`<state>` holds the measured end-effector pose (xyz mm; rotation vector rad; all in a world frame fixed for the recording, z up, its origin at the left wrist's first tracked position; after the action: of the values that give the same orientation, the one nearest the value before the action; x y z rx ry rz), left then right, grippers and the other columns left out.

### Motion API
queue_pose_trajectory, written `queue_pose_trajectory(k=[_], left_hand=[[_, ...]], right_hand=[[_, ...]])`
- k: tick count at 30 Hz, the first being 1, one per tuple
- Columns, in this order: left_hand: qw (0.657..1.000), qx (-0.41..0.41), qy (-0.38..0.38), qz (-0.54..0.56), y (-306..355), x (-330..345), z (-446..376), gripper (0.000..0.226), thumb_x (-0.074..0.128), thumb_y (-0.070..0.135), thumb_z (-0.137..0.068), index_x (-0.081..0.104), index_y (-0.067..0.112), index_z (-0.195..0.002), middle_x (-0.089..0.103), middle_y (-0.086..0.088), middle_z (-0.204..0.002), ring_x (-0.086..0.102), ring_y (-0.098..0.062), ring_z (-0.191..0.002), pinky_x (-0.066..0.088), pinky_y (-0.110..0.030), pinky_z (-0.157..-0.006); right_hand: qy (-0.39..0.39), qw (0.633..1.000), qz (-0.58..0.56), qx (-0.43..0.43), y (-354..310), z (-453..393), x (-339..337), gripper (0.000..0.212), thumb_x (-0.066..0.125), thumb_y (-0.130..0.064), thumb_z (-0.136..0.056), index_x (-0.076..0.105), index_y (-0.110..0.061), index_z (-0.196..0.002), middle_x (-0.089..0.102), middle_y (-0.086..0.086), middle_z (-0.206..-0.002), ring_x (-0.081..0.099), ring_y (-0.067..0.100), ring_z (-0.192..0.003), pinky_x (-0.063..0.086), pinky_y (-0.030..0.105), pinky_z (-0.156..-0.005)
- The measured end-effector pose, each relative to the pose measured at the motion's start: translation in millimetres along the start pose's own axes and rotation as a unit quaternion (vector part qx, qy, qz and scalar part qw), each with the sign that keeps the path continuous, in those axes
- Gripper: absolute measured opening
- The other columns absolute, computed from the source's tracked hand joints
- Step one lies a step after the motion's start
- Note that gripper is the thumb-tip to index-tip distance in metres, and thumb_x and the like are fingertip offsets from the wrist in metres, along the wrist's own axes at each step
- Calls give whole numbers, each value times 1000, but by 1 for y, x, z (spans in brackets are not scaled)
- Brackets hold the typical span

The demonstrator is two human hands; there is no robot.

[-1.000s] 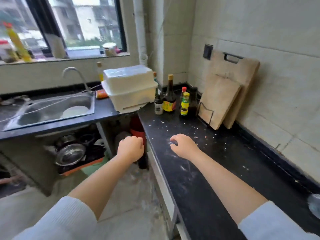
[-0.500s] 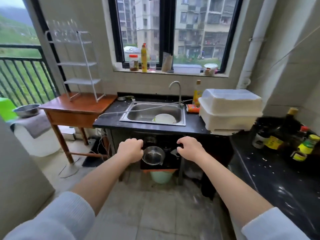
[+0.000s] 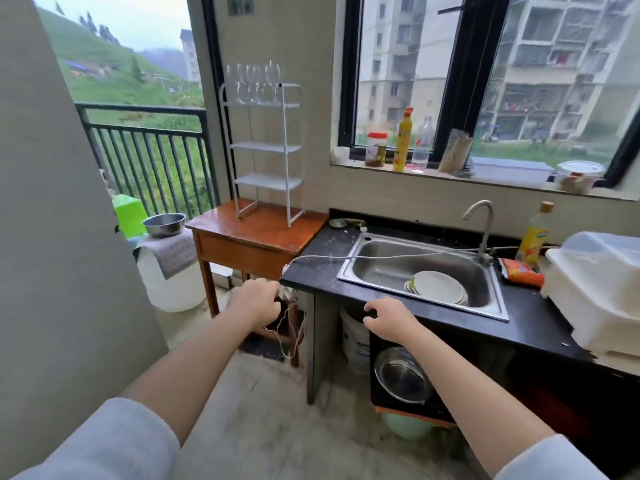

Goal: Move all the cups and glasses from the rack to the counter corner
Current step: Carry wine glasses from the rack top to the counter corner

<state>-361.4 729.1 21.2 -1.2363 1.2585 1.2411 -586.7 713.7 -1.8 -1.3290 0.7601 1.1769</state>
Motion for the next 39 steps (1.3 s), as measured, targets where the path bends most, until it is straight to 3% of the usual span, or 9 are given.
queue_pose_trajectory(k=[3, 8, 13, 18, 22, 27, 30, 36, 39], left_hand=[[1000, -21, 12, -7, -39, -9, -50, 25, 42, 23, -88, 57, 15, -107, 60, -8, -114, 54, -25, -105, 44, -35, -77], [997, -71, 15, -16, -104, -38, -144, 27, 43, 21, -87, 57, 12, -110, 58, -10, -118, 52, -28, -111, 44, -36, -85], [994, -97, 46, 9, -155, -65, -220, 26, 43, 18, -90, 57, 8, -109, 57, -11, -117, 53, -26, -107, 35, -28, -70], [991, -126, 50, 18, -219, -62, -296, 29, 45, 21, -87, 56, 13, -113, 57, -11, -122, 53, -28, -111, 45, -35, -84], [994, -104, 44, 17, -265, -66, -357, 31, 45, 22, -88, 55, 13, -116, 54, -11, -124, 51, -28, -113, 45, -38, -89], [993, -70, 82, 42, -323, -107, -453, 29, 43, 16, -87, 57, 9, -111, 55, -11, -111, 51, -26, -95, 42, -33, -73], [993, -31, 104, 49, -341, -132, -507, 27, 44, 18, -86, 59, 7, -106, 59, -12, -110, 56, -29, -99, 48, -35, -77], [972, 36, 150, 178, -353, -171, -606, 32, 47, 21, -89, 58, 9, -117, 59, -10, -122, 54, -26, -109, 43, -30, -85], [946, 56, 162, 273, -348, -183, -655, 34, 49, 18, -87, 57, 8, -118, 62, -11, -117, 58, -24, -104, 45, -28, -85]], right_hand=[[-2, 1000, 1, -19, -25, -68, 1, 39, 44, -23, -88, 54, -10, -123, 56, 13, -130, 50, 29, -119, 43, 34, -97], [18, 997, 6, -71, -90, -191, -35, 39, 46, -22, -87, 54, -10, -123, 56, 14, -130, 50, 30, -120, 43, 38, -101], [47, 990, 29, -132, -157, -290, -70, 42, 47, -24, -86, 52, -10, -126, 53, 15, -133, 48, 32, -122, 43, 41, -101], [62, 983, 29, -172, -213, -375, -84, 41, 46, -24, -87, 53, -9, -124, 59, 13, -126, 53, 31, -116, 45, 43, -98], [86, 982, 27, -167, -242, -438, -104, 41, 47, -22, -88, 52, -8, -126, 56, 14, -130, 49, 30, -121, 42, 41, -101], [162, 977, -23, -139, -301, -516, -155, 41, 48, -15, -88, 51, -2, -127, 53, 17, -135, 46, 31, -127, 35, 33, -104], [212, 967, -44, -137, -333, -557, -187, 41, 49, -12, -88, 51, 0, -127, 53, 19, -135, 47, 31, -126, 33, 31, -103], [291, 948, -87, -97, -356, -629, -233, 42, 53, -14, -88, 50, -2, -128, 52, 19, -135, 47, 31, -124, 33, 31, -100], [331, 934, -121, -60, -361, -665, -254, 44, 51, -13, -87, 49, 1, -128, 54, 22, -130, 48, 34, -120, 34, 31, -95]])
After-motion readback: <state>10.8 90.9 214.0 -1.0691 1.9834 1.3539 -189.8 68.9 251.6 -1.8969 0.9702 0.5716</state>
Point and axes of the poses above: each hand's wrist, its own z-axis away from the middle knuckle, its own x-axis out of the palm, y = z × x, the point moved 3 cm from there along -z, towards the middle knuckle
